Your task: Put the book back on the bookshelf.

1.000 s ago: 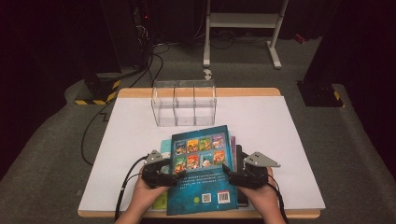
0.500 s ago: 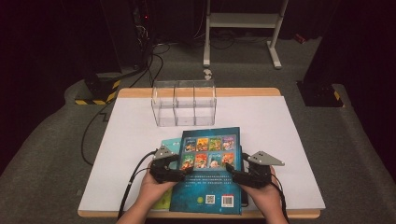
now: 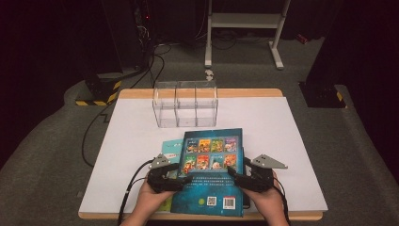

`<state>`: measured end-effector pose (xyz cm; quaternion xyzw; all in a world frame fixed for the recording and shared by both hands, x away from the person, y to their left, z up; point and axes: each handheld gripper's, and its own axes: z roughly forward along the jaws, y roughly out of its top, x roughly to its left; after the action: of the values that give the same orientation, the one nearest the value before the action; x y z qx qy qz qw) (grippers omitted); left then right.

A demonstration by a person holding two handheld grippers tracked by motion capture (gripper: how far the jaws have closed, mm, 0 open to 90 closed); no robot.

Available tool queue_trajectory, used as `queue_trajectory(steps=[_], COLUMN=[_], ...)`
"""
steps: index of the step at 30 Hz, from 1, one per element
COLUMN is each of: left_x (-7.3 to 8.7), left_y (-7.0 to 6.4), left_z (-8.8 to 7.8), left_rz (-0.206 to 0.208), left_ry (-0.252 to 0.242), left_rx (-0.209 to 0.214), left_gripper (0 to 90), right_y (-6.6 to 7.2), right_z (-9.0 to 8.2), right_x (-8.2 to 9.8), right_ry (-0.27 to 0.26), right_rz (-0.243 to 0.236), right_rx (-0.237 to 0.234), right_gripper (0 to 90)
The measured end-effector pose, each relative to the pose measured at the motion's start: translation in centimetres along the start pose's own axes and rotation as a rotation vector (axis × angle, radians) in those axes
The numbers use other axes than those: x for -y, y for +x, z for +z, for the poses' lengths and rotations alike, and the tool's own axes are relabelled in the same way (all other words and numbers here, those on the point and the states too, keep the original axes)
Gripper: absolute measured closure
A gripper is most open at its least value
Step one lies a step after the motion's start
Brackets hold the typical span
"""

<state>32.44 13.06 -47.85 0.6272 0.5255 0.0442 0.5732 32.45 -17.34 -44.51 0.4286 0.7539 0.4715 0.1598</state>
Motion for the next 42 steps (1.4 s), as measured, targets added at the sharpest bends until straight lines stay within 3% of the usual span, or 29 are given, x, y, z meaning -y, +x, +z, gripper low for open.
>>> queue_trajectory(steps=[8,13,19,23,36,42], left_x=[-1.2,-2.0,-1.7,-1.4,-2.0,-1.9], left_y=[0.5,1.0,0.9,1.0,1.2,1.0], left_z=[1.3,2.3,1.7,1.3,2.4,2.3], left_rz=[0.001,-0.011,0.0,-0.012,-0.008,0.001], left_ry=[0.008,-0.014,-0.018,-0.014,-0.039,-0.047], left_rx=[-0.006,-0.017,-0.012,0.0,-0.017,-0.019], left_gripper=[19.6,20.6,22.8,21.8,20.6,21.6], right_y=[-0.5,-1.3,-1.0,-0.4,-0.7,-1.0], right_z=[0.5,1.4,1.2,0.8,3.3,3.4], right_x=[-0.6,-1.3,-1.4,-1.2,-2.8,-2.5], right_ry=[0.009,0.006,0.021,0.036,0.079,0.069], right_rz=[0.009,0.019,0.013,0.046,0.038,0.054], right_rx=[0.009,0.019,0.027,0.008,0.081,0.076], right_gripper=[28.6,28.5,24.8,19.5,20.6,20.6])
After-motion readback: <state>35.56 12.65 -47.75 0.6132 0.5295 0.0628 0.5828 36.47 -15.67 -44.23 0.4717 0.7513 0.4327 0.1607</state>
